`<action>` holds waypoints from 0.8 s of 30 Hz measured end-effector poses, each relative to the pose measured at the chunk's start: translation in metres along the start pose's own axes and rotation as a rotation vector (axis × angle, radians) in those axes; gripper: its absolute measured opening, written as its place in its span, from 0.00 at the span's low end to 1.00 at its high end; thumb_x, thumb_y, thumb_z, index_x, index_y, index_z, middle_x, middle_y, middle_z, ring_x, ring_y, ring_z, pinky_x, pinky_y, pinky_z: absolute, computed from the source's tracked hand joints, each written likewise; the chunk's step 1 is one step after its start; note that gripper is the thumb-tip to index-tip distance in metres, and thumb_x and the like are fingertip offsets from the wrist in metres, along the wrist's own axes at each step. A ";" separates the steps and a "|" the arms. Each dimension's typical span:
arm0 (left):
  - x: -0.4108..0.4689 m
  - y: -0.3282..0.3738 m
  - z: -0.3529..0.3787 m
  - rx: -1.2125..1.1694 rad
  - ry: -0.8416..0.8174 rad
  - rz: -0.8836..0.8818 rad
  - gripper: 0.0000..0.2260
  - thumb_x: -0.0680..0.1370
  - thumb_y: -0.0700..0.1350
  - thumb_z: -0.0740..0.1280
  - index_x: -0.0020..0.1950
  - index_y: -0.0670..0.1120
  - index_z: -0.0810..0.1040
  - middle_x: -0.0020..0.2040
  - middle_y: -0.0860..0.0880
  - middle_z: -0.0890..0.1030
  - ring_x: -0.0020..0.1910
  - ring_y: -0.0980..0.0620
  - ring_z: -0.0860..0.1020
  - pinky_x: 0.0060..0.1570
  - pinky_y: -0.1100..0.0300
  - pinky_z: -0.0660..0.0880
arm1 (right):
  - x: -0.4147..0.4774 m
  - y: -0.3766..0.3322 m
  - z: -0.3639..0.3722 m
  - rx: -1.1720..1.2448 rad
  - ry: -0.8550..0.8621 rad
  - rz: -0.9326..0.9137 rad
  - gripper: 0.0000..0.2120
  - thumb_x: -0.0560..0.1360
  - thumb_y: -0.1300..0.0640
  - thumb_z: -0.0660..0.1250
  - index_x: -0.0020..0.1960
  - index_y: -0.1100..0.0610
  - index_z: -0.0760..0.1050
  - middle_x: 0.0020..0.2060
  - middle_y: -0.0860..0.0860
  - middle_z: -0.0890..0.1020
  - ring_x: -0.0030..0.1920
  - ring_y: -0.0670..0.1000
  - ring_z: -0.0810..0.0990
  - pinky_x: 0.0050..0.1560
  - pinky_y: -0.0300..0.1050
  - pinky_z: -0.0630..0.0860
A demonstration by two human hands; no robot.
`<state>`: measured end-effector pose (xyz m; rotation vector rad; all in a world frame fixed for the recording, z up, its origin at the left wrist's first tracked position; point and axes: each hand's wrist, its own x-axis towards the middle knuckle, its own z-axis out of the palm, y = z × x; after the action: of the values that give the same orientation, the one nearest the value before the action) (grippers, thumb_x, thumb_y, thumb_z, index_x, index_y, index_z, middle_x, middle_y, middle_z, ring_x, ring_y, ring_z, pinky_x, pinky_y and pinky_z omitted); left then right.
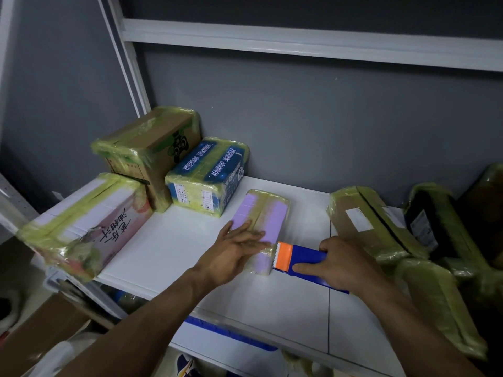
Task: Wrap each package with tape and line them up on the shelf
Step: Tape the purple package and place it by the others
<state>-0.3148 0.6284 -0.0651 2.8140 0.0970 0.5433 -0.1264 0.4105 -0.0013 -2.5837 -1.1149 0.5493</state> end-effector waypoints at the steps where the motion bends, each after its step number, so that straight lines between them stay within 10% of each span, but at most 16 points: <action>1: 0.000 0.002 0.000 0.003 0.020 -0.011 0.19 0.81 0.45 0.70 0.72 0.54 0.77 0.74 0.53 0.74 0.78 0.46 0.64 0.77 0.37 0.58 | 0.000 0.000 0.001 -0.003 -0.001 -0.001 0.32 0.62 0.23 0.73 0.47 0.49 0.73 0.45 0.44 0.84 0.44 0.48 0.84 0.48 0.48 0.85; 24: 0.012 -0.005 -0.004 0.015 0.001 -0.060 0.17 0.82 0.58 0.61 0.65 0.55 0.82 0.67 0.62 0.78 0.75 0.60 0.67 0.76 0.32 0.50 | -0.036 0.039 0.002 0.097 0.066 0.076 0.33 0.60 0.21 0.72 0.46 0.48 0.75 0.39 0.44 0.83 0.40 0.44 0.83 0.41 0.41 0.82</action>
<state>-0.3051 0.6355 -0.0589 2.8154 0.1865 0.5319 -0.1255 0.3582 -0.0099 -2.5496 -0.9484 0.5178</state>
